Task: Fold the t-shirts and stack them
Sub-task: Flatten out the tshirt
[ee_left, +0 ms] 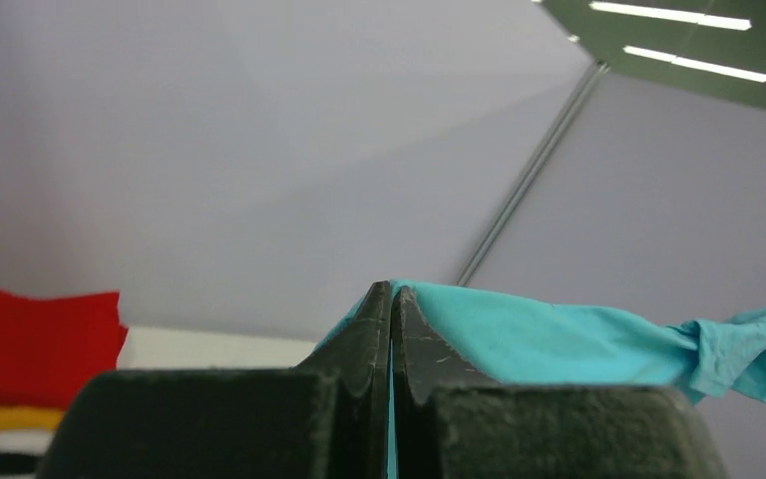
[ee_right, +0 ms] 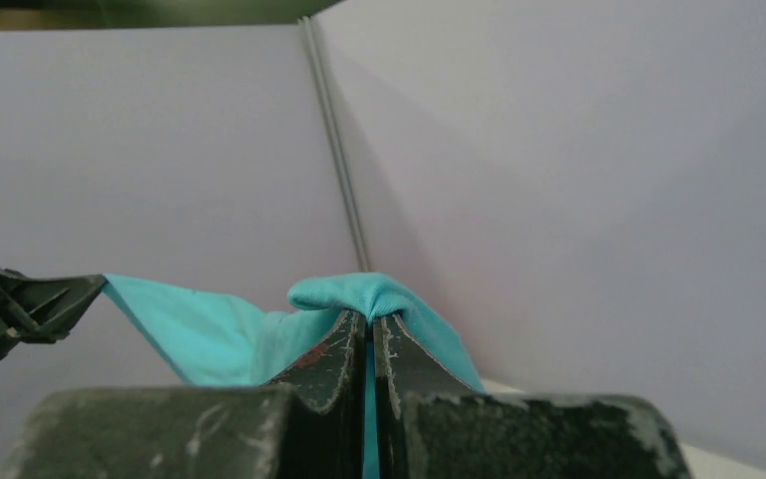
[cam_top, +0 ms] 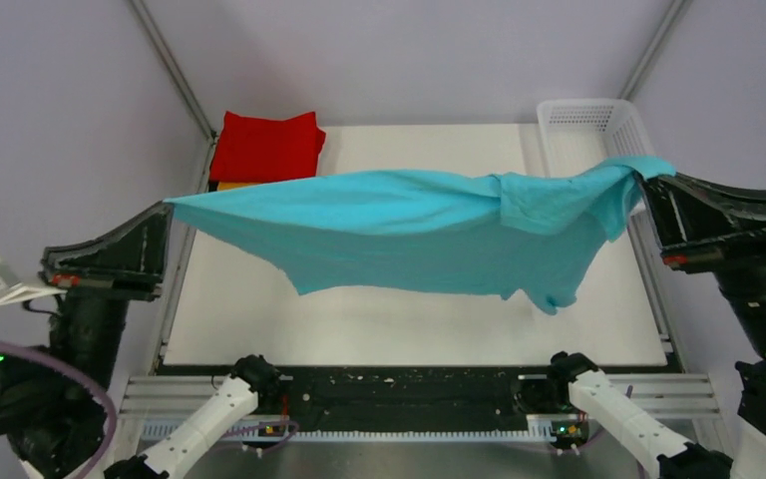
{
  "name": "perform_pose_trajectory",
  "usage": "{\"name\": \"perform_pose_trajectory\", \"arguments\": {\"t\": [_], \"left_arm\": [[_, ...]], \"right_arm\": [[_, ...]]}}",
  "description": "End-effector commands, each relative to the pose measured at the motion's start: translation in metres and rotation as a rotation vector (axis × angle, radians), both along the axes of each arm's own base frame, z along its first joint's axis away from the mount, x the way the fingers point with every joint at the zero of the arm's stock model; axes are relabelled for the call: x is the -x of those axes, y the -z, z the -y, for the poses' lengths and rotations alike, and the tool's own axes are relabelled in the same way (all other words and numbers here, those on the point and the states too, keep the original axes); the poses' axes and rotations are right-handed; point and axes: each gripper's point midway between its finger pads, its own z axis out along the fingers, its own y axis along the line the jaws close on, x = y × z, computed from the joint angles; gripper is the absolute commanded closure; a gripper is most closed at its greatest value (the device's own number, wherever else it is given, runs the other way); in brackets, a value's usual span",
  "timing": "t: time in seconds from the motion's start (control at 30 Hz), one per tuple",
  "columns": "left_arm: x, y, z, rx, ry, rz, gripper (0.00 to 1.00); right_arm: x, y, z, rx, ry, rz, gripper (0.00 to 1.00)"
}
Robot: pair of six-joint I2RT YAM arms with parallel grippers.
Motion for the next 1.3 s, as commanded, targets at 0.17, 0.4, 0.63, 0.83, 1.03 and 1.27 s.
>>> {"name": "perform_pose_trajectory", "arguments": {"t": [0.17,0.4,0.63,0.83,1.03,1.27], "left_arm": [[-0.032,-0.037,0.0,-0.056,-0.112,0.01,1.0],[-0.172,0.038,-0.007,-0.195,-0.567,-0.317,1.0],[-0.333,0.231,-0.013,-0.392,-0.71,-0.781,1.0],[-0.378,0.376,-0.016,-0.52,-0.761,-1.147,0.07],[-0.373,0.397,-0.001,-0.496,-0.659,-1.175,0.01],[-0.338,0.399,0.024,-0.416,-0.463,-1.195,0.01]], "right_arm": [[0.0,-0.028,0.002,-0.039,0.006,0.048,1.0],[-0.133,0.048,0.009,-0.015,0.319,-0.228,1.0],[-0.275,0.222,-0.012,0.178,0.542,-0.569,0.99],[-0.351,0.396,-0.054,0.278,0.408,-0.929,0.31],[-0.354,0.45,-0.06,0.277,0.383,-1.059,0.06],[-0.318,0.448,-0.052,0.26,0.333,-1.075,0.01]]}}
